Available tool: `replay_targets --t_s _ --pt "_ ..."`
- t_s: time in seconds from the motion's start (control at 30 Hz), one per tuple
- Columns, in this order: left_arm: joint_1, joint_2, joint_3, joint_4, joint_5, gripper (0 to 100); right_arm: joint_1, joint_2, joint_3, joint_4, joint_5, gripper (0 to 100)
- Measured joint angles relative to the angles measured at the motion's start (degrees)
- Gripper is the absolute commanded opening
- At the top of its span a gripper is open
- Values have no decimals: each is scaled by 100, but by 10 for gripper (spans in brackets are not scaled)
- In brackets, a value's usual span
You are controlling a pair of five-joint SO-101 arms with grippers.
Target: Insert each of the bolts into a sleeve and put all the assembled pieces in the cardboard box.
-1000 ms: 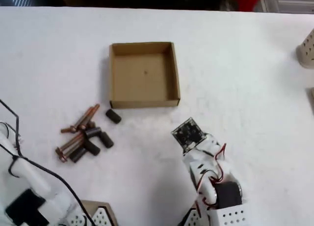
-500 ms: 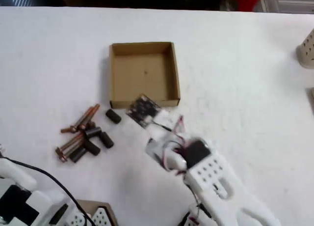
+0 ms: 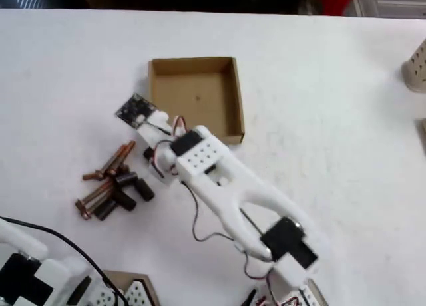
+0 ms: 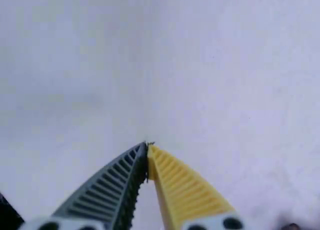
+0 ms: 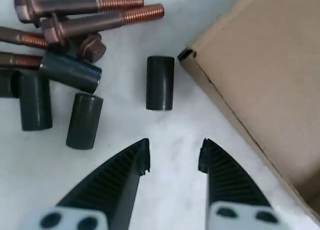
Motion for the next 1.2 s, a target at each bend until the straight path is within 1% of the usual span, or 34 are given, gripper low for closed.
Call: replay_targets --t_s 0.27,0.43,0.5,0.57,0.67,0.87,0.93,0.97,1.0,1.1,1.2 --pt "0 0 26 -9 -26 24 -105 1653 -1626 0 0 163" --pt "0 0 492 -501 -35 24 -167 2593 -2426 0 0 163" --pt "0 0 695 -695 -35 24 -167 2919 -2690 0 105 159" --pt "0 0 818 -853 -35 24 -167 3112 -2901 9 220 128" --pt "-9 0 879 -949 -44 24 -167 3262 -3191 202 246 83" --pt "0 0 897 -941 -44 24 -105 3297 -3349 369 299 74" --pt "0 0 897 -835 -44 24 -105 3297 -3358 440 299 18" --pt "18 0 897 -747 -35 24 -105 3297 -3385 492 308 12" --pt "79 0 897 -668 -35 24 -88 3297 -3411 571 308 24" --pt "404 0 897 -431 -35 24 9 3235 -3437 818 308 20" --pt "782 0 897 -211 -26 24 176 2910 -3393 1345 308 19"
